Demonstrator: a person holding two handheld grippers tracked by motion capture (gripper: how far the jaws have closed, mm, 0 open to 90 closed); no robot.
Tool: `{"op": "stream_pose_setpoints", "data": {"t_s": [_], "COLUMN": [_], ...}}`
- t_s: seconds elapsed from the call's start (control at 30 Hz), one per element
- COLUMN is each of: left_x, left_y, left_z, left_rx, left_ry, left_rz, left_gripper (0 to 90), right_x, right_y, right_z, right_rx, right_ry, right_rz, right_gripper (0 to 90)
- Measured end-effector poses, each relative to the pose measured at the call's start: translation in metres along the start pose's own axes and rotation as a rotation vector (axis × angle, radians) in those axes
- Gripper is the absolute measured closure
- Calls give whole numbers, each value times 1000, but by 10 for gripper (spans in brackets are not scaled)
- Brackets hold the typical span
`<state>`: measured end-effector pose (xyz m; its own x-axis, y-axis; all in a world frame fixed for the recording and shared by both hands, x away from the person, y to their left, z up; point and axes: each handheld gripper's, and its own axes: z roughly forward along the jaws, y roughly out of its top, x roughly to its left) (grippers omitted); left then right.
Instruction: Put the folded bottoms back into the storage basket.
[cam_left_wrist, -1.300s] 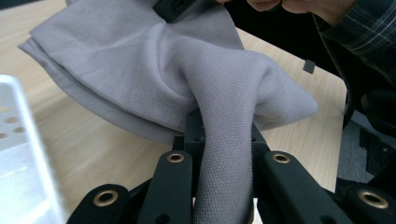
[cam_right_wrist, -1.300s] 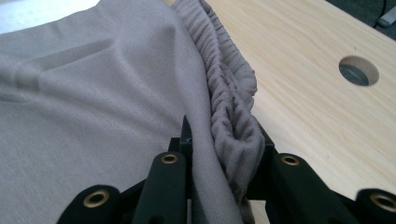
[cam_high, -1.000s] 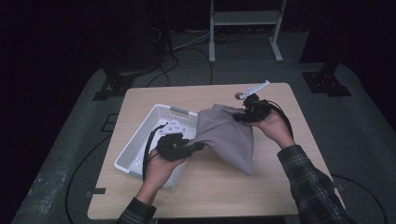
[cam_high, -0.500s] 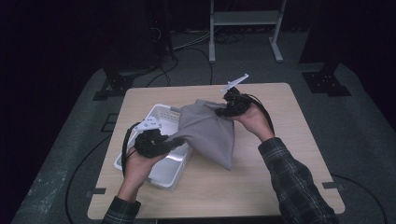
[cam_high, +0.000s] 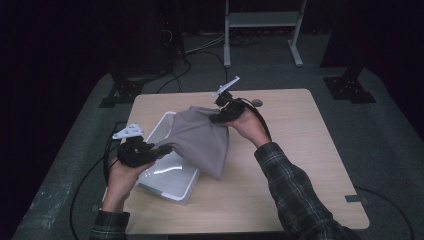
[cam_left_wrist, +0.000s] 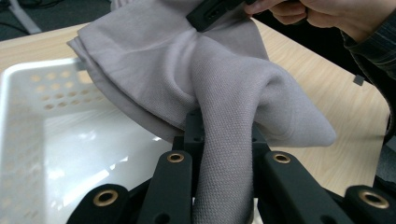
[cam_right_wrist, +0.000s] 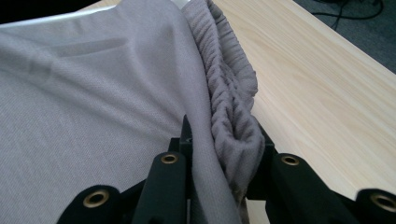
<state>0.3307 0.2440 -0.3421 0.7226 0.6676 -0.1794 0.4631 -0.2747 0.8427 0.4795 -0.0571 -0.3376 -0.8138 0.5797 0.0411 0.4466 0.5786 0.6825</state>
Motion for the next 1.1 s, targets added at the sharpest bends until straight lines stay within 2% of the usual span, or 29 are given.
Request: {"op": "stream_pose_setpoints", "data": {"t_s": [0.27,0.4,0.6,0.93,1.1], "left_x": [27,37,50,63,62], "left_y": [-14,-21,-31,-45,-48], "left_z": [-17,-22,-26,-22,-17], "left_rx": [12,21,54,107,144], "left_ry": [45,60,79,88,83], "left_rz": [-47,-71,-86,-110,-94], "left_gripper": [784,784,783,778,772], "right_x": [15,20,27,36,36], "right_y": [17,19,19,12,6], "right_z": [26,40,57,76,81], "right_rx": [-5,-4,5,15,28], "right_ry": [15,25,40,61,63], "right_rz": [-18,-15,-3,16,21], "right_gripper": [739,739,738,734,731]}}
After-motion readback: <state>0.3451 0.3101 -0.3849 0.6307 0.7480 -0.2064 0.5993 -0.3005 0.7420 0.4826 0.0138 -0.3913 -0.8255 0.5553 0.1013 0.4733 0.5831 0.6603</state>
